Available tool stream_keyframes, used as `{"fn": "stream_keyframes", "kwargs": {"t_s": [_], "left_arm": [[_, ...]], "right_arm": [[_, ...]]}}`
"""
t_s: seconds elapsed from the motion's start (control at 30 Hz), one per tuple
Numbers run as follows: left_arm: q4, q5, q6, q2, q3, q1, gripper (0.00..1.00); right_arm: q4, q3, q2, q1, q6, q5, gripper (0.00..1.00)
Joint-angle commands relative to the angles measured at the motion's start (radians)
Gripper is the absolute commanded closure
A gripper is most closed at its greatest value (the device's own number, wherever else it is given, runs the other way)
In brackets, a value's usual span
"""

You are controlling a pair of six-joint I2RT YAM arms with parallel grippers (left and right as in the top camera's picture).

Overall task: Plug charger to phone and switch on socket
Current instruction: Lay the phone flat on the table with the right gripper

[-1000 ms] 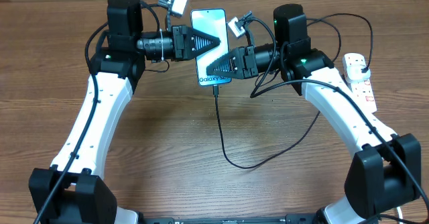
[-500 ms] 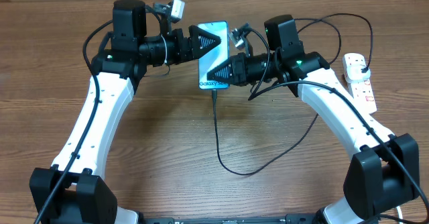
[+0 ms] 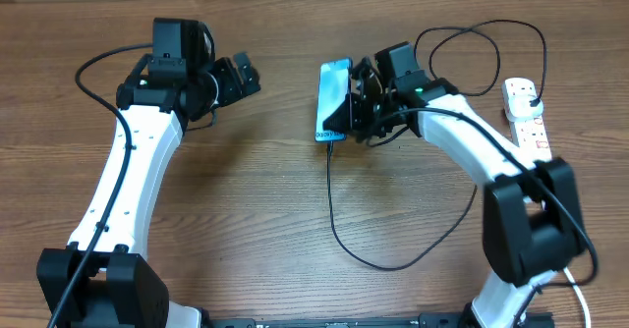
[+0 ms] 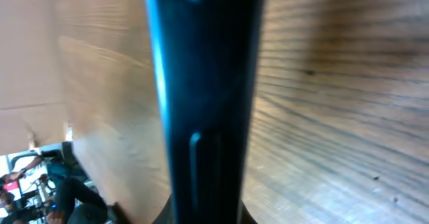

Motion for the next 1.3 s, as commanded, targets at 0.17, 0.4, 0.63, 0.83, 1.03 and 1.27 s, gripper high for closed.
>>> {"fn": "stream_keyframes", "kwargs": {"t_s": [0.17, 0.4, 0.63, 0.83, 1.03, 1.27], "left_arm": [[-0.004, -0.126, 0.023, -0.010, 0.011, -0.002, 0.00], [-0.004, -0.125, 0.023, -0.010, 0.011, -0.002, 0.00], [-0.004, -0.126, 0.023, -0.010, 0.011, -0.002, 0.00], [-0.003, -0.126, 0.023, -0.010, 0.011, -0.003, 0.00], [-0.004, -0.126, 0.023, -0.010, 0.011, -0.002, 0.00], [-0.003, -0.125, 0.023, -0.010, 0.011, -0.002, 0.00]], "right_arm": [[0.080, -0.001, 0.140, 0.088, 0.053, 0.027, 0.95], [0.141, -0.001, 0.220, 0.160, 0.087, 0.031, 0.94], [0.148, -0.001, 0.222, 0.168, 0.087, 0.083, 0.66], [0.089, 0.023, 0.219, 0.151, 0.098, 0.145, 0.53], [-0.114, 0.131, 0.210, 0.123, 0.081, 0.226, 0.49], [-0.464, 0.358, 0.185, 0.089, 0.051, 0.444, 0.48]]}}
